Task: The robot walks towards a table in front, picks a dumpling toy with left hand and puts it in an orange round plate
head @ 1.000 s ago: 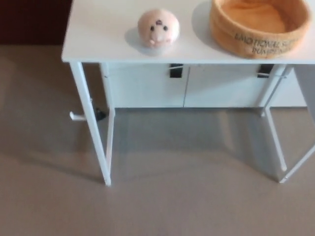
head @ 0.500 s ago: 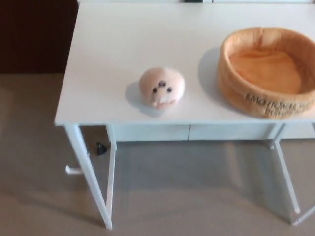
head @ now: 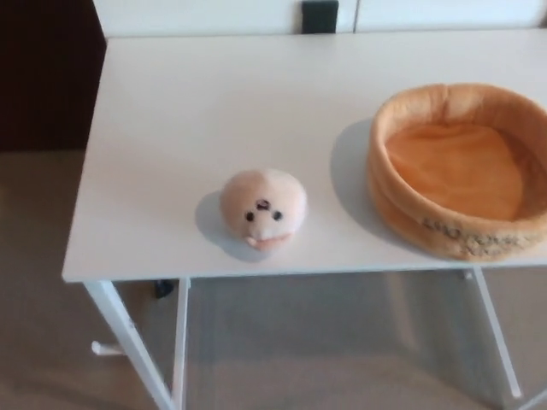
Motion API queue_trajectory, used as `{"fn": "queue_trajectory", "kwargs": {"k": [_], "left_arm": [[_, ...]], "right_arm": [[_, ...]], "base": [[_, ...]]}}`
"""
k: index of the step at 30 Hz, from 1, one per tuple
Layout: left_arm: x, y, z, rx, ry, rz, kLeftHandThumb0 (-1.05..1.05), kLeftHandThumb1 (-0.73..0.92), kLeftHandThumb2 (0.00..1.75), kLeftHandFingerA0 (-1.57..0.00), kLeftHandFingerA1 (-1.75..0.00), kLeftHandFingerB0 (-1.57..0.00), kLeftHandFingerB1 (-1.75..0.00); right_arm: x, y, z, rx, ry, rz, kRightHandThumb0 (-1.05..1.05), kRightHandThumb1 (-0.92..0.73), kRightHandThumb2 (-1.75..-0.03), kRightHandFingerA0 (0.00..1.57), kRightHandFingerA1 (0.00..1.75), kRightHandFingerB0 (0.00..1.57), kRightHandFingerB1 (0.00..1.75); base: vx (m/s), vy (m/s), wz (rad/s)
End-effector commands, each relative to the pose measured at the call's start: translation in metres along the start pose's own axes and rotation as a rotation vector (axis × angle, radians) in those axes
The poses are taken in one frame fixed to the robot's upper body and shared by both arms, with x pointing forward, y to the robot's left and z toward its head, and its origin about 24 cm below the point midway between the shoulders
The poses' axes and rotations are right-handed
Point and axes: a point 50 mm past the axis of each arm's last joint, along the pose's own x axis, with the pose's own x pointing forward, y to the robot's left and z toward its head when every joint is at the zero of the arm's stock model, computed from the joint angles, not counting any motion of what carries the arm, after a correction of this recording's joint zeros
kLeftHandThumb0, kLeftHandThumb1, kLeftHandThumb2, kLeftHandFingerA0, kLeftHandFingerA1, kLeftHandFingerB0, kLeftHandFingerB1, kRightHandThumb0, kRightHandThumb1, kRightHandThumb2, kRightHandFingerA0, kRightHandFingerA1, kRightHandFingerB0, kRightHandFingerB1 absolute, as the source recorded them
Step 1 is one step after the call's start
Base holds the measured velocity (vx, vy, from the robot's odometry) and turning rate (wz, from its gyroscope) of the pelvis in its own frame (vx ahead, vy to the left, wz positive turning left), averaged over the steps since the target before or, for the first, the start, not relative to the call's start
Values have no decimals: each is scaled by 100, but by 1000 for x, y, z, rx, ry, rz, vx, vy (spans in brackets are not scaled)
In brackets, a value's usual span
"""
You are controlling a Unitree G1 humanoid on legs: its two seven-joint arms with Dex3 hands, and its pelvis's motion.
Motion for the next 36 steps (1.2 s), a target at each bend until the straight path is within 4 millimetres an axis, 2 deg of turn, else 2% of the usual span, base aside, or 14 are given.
{"fn": "queue_trajectory", "kwargs": {"k": [1, 6, 7, 14, 15, 17, 19, 20, 22, 25, 27, 31, 32, 36], "left_arm": [[-3, 4, -8, 4, 25, 13, -28, 34, 85, -30, -58, -5, -46], [-4, 4, -9, 15, 19, 16, -29, 34, 85, -31, -58, -6, -47], [-4, 4, -9, 14, 19, 17, -41, 51, 56, -39, -37, -21, -29], [-4, 3, -10, 19, 21, 18, -40, 51, 56, -32, -34, -19, -28], [-4, 3, -9, 22, 19, 21, -32, 34, 85, -27, -56, -6, -46], [-3, 4, -7, 22, 16, 29, -44, 51, 56, -38, -36, -21, -28], [-3, 3, -8, 25, 21, 36, -31, 33, 85, -31, -58, -7, -46], [-3, 3, -8, 10, 14, 35, -41, 49, 55, -44, -38, -22, -29], [-3, 3, -8, 0, 11, 33, -28, 34, 85, -30, -57, -7, -46], [-4, 4, -7, 15, 6, 46, -41, 49, 55, -50, -43, -22, -29], [-4, 4, -7, 12, -4, 42, -27, 33, 85, -47, -66, -6, -46], [-5, 4, -7, 5, -24, 36, -39, 50, 56, -55, -59, -21, -29], [-6, 6, -6, 3, -45, 41, -27, 35, 86, -46, -66, -5, -46], [-9, 15, -4, -32, -99, 67, -24, 37, 86, -45, -66, -4, -46]], "right_arm": [[-1, -3, -4, 7, 21, -2, -32, -60, -59, 66, 46, 33, 32], [-2, -1, -6, 24, 14, -1, -32, -61, -58, 66, 45, 33, 31], [-2, -1, -6, 31, 12, 0, -28, -60, -58, 62, 46, 33, 32], [-2, 0, -6, -17, 4, 5, -31, -61, -58, 64, 46, 32, 32], [-1, -1, -3, -1, 8, 4, -39, -49, -74, 57, 56, 27, 42], [0, -2, 0, 4, 4, -2, -39, -49, -74, 58, 56, 27, 42], [0, -3, 0, 4, 5, -4, -30, -61, -58, 63, 46, 33, 32], [0, -4, 1, 1, 12, -5, -30, -61, -59, 69, 48, 33, 32], [0, -4, 1, 27, 11, -1, -29, -61, -58, 70, 50, 32, 32], [0, -4, 2, -8, 16, 2, -42, -50, -75, 63, 57, 26, 41], [0, -3, 0, 3, 23, 4, -41, -49, -75, 57, 55, 25, 41], [0, -1, -2, 18, 15, 9, -40, -49, -74, 58, 57, 27, 42], [0, -1, -1, 2, 9, 8, -40, -50, -76, 57, 56, 27, 42], [0, 0, -1, -14, 5, 8, -32, -62, -59, 63, 45, 33, 32]], "base": [[240, 230, 5], [80, 148, 4], [0, 0, 0], [8, -21, 3], [89, -105, -22], [2, -116, 2], [36, -108, -1], [4, -57, -11], [-18, 5, -8], [-10, 77, -9], [-10, 151, -4], [-22, 219, -4], [7, 119, 5], [34, 1, 7]]}}
